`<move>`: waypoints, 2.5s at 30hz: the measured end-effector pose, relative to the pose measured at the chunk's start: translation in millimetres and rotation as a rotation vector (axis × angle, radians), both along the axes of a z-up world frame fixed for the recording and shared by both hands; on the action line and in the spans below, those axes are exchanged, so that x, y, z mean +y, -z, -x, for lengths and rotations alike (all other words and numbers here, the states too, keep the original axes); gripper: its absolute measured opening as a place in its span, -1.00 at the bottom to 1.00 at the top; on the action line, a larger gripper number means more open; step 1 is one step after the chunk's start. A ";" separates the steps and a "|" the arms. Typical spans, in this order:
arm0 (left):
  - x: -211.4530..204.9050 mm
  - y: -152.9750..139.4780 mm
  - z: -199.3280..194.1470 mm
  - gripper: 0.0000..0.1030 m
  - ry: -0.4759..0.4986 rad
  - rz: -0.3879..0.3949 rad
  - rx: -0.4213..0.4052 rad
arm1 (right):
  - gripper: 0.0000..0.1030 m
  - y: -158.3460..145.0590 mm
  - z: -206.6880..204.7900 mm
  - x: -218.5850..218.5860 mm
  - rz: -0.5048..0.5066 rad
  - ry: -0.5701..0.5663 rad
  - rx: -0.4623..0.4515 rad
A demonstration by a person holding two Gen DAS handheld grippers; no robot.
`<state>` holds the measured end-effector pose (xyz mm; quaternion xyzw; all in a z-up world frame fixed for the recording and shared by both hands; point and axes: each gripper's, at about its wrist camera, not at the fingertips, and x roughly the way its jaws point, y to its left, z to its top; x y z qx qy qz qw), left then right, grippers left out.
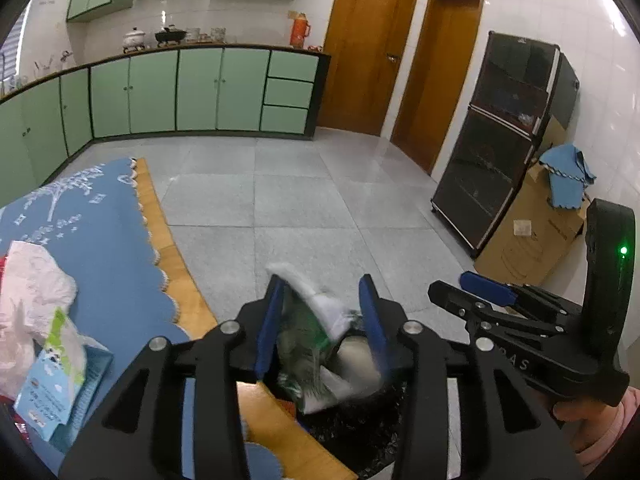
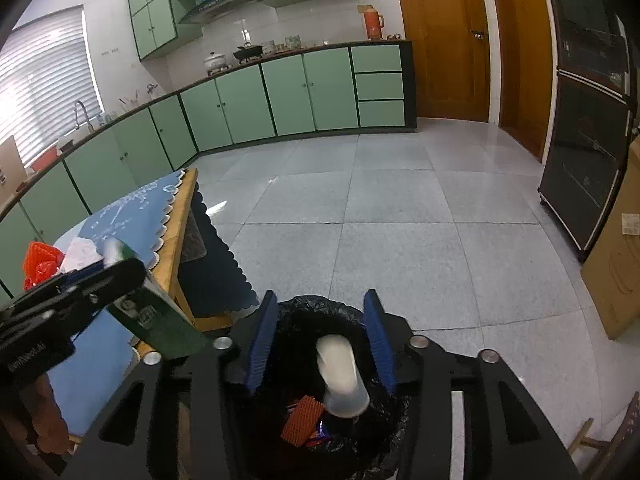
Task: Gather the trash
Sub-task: 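Carry the wrapper and cup to the bin and open both tools, then return to the table and grasp the blue milk carton with the right tool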
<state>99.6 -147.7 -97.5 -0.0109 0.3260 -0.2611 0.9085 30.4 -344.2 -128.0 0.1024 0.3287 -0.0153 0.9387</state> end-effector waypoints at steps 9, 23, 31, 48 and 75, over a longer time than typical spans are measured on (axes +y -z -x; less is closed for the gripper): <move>27.0 -13.9 7.0 0.02 -0.027 0.072 -0.011 | 0.25 -10.3 1.3 7.4 0.022 -0.005 -0.037; 119.3 -56.1 16.3 0.12 -0.328 0.141 -0.099 | 0.30 -27.8 -12.3 53.3 -0.030 -0.146 -0.094; 196.4 -55.9 45.4 0.15 -0.575 -0.012 -0.137 | 0.35 -30.0 -33.3 144.1 -0.039 -0.387 -0.105; 289.8 -15.7 90.3 0.15 -0.774 -0.140 -0.029 | 0.50 -13.9 -46.6 248.1 -0.039 -0.583 -0.034; 299.5 26.2 90.8 0.32 -0.750 -0.151 0.132 | 0.54 13.6 -38.5 255.6 0.150 -0.530 0.071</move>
